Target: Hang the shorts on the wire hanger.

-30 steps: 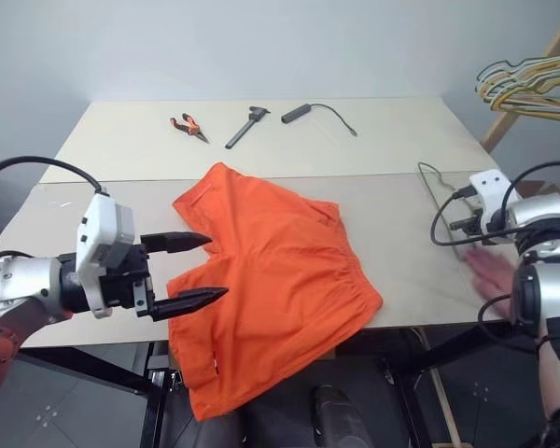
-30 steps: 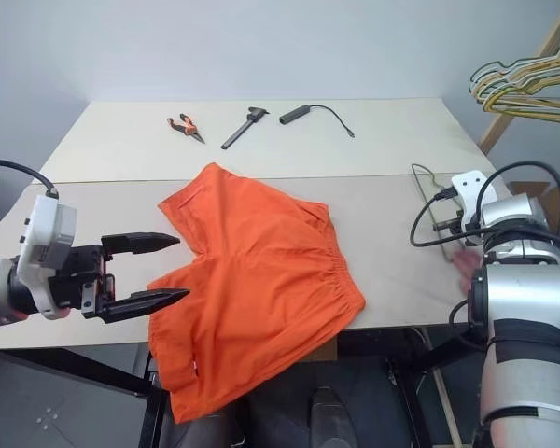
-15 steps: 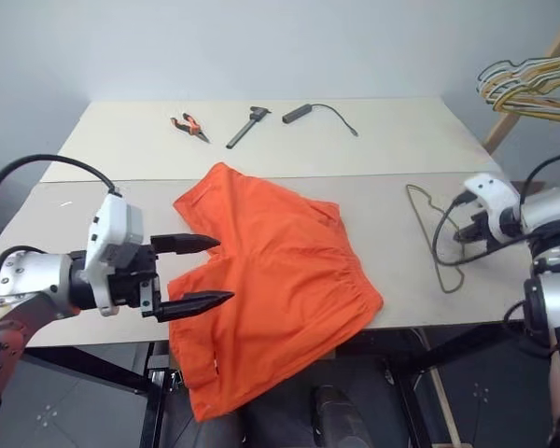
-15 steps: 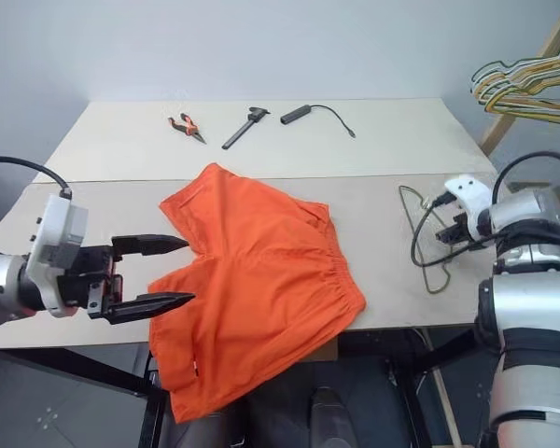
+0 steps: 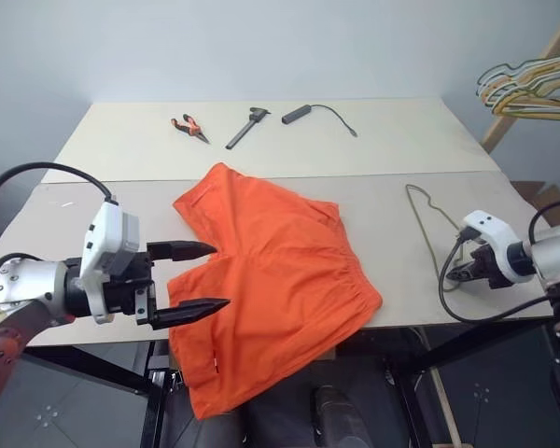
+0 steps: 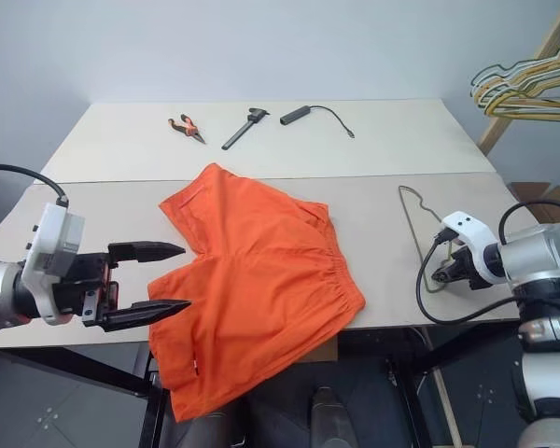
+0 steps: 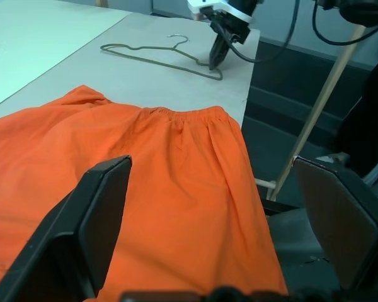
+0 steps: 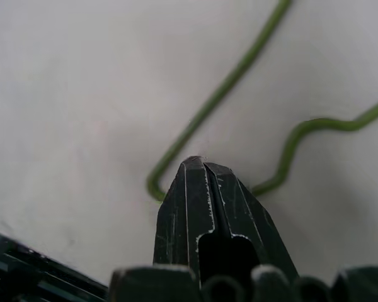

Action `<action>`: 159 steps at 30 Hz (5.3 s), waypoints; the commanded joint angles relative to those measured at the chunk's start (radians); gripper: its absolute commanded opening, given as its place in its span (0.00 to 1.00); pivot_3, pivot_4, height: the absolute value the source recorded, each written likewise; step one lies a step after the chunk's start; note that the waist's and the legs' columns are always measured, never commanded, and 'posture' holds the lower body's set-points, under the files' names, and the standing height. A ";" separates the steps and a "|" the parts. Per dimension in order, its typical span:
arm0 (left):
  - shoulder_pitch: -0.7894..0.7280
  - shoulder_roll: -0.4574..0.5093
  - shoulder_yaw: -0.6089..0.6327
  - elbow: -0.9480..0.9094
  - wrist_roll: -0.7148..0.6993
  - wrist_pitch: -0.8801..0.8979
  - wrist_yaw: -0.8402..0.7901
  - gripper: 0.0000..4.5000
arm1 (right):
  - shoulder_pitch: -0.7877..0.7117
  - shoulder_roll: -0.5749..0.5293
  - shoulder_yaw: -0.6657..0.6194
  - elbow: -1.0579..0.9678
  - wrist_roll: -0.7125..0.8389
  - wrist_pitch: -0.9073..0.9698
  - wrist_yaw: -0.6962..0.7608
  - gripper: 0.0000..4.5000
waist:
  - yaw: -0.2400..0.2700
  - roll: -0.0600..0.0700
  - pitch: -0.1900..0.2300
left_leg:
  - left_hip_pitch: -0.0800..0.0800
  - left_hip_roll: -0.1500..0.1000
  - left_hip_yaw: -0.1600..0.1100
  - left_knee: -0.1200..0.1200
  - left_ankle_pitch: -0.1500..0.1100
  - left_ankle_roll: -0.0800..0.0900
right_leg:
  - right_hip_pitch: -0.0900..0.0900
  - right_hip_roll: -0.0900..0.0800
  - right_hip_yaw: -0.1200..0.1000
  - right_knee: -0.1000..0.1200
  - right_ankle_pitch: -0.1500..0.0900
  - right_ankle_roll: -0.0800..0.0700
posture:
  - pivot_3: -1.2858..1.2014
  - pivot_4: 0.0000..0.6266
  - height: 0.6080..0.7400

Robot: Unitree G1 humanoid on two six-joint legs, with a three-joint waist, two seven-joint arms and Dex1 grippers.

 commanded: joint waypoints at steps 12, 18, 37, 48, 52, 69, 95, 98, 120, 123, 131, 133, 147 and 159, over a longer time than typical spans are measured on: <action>0.000 -0.003 0.014 -0.026 -0.014 -0.019 0.008 0.99 | 0.064 -0.027 0.045 -0.173 0.072 0.127 -0.129 0.71 | 0.018 0.000 0.000 | 0.000 0.000 0.001 0.000 0.000 -0.001 | -0.001 0.000 0.000 -0.001 0.000 0.000 | 0.51 0.22 1.00; 0.003 -0.004 0.015 -0.027 -0.016 -0.019 0.008 0.99 | 0.043 -0.007 0.097 -0.122 0.077 0.177 -0.181 0.67 | 0.018 -0.001 0.000 | -0.001 0.000 0.000 0.000 0.000 -0.001 | -0.001 0.000 -0.001 -0.001 0.000 0.000 | 0.51 0.22 1.00; -0.155 -0.008 -0.091 0.088 0.022 -0.033 -0.038 0.99 | 0.237 -0.071 -0.039 -0.517 0.073 0.140 -0.391 0.01 | 0.019 -0.001 0.001 | -0.001 0.001 0.000 0.000 -0.001 -0.001 | -0.001 -0.001 -0.002 -0.001 -0.001 -0.001 | 0.47 0.21 1.00; -0.502 -0.094 -0.210 0.361 0.063 0.057 0.059 0.99 | 0.465 -0.012 -0.309 -0.827 -0.001 -0.430 -0.651 0.01 | -0.006 -0.002 0.000 | -0.002 0.001 -0.001 0.000 0.000 -0.001 | 0.000 0.001 -0.002 -0.002 -0.001 -0.001 | 0.44 0.17 1.00; -0.664 -0.077 -0.248 0.515 0.066 0.166 0.042 0.99 | 0.593 -0.075 -0.292 -0.780 -0.135 -0.869 -0.734 0.01 | -0.017 -0.002 0.000 | -0.003 -0.001 0.000 0.000 0.000 -0.001 | 0.000 0.000 -0.002 -0.002 -0.001 0.000 | 0.44 0.17 1.00; -0.915 -0.149 -0.636 0.743 0.274 0.291 -0.307 0.99 | 0.512 -0.077 -0.277 -0.671 -0.326 -1.290 -0.847 0.01 | -0.108 -0.003 -0.001 | -0.002 -0.001 -0.001 0.001 0.004 0.007 | 0.001 -0.001 0.000 -0.001 -0.001 0.000 | 0.43 0.15 1.00; -0.825 -0.217 -0.634 0.611 0.380 0.342 -0.199 0.01 | 0.375 -0.022 -0.237 -0.666 -0.323 -1.274 -0.803 0.00 | -0.120 -0.003 -0.001 | -0.001 -0.001 -0.001 0.001 0.004 0.007 | 0.001 -0.001 0.001 0.001 -0.001 0.001 | 0.44 0.14 1.00; -0.832 -0.207 -0.630 0.615 0.401 0.344 -0.176 0.01 | 0.373 -0.033 -0.232 -0.654 -0.303 -1.314 -0.791 0.00 | -0.120 -0.003 -0.001 | 0.000 -0.002 -0.001 0.001 0.004 0.007 | 0.001 -0.001 0.001 0.001 -0.001 0.001 | 0.44 0.15 1.00; -0.665 -0.022 -0.628 0.524 0.619 -0.181 -0.340 0.00 | -0.003 -0.096 -0.044 -0.720 0.559 -0.379 -0.224 0.99 | -0.083 -0.006 -0.004 | 0.000 0.001 -0.002 0.002 0.005 0.007 | 0.001 -0.001 -0.001 0.002 0.001 -0.001 | 0.46 0.14 1.00; -0.677 -0.039 -0.632 0.536 0.625 -0.204 -0.362 0.00 | -0.092 -0.083 0.062 -0.692 0.527 -0.277 -0.147 0.99 | -0.078 -0.006 -0.004 | -0.001 0.000 -0.001 0.002 0.005 0.007 | 0.000 -0.001 -0.001 0.001 0.001 -0.001 | 0.46 0.14 1.00; -0.692 -0.059 -0.635 0.562 0.655 -0.229 -0.388 0.00 | -0.201 -0.055 0.228 -0.675 0.403 -0.153 -0.070 0.91 | -0.058 -0.006 -0.004 | -0.014 -0.001 0.000 0.004 0.005 0.008 | -0.013 -0.001 0.000 0.003 0.004 0.006 | 0.47 0.14 1.00; -0.689 -0.062 -0.636 0.562 0.662 -0.233 -0.392 0.00 | -0.219 -0.042 0.238 -0.671 0.390 -0.140 -0.057 0.80 | -0.058 -0.006 -0.004 | -0.018 -0.001 0.000 0.007 0.005 0.008 | -0.017 -0.001 0.000 0.006 0.005 0.006 | 0.47 0.14 1.00; -0.685 -0.089 -0.648 0.572 0.695 -0.257 -0.420 0.00 | -0.225 -0.012 0.243 -0.739 0.354 -0.098 0.000 0.01 | -0.060 -0.006 -0.004 | -0.018 0.000 0.000 0.018 0.006 0.007 | -0.017 -0.001 0.000 0.017 0.003 0.000 | 0.46 0.15 1.00; -0.660 -0.049 -0.457 0.736 0.637 -0.294 -0.409 0.77 | 0.129 -0.160 -0.079 -0.868 0.545 0.185 -0.059 0.00 | -0.050 -0.006 -0.004 | -0.018 0.000 -0.001 0.018 0.006 0.008 | -0.017 -0.001 0.000 0.017 0.002 0.001 | 0.46 0.18 1.00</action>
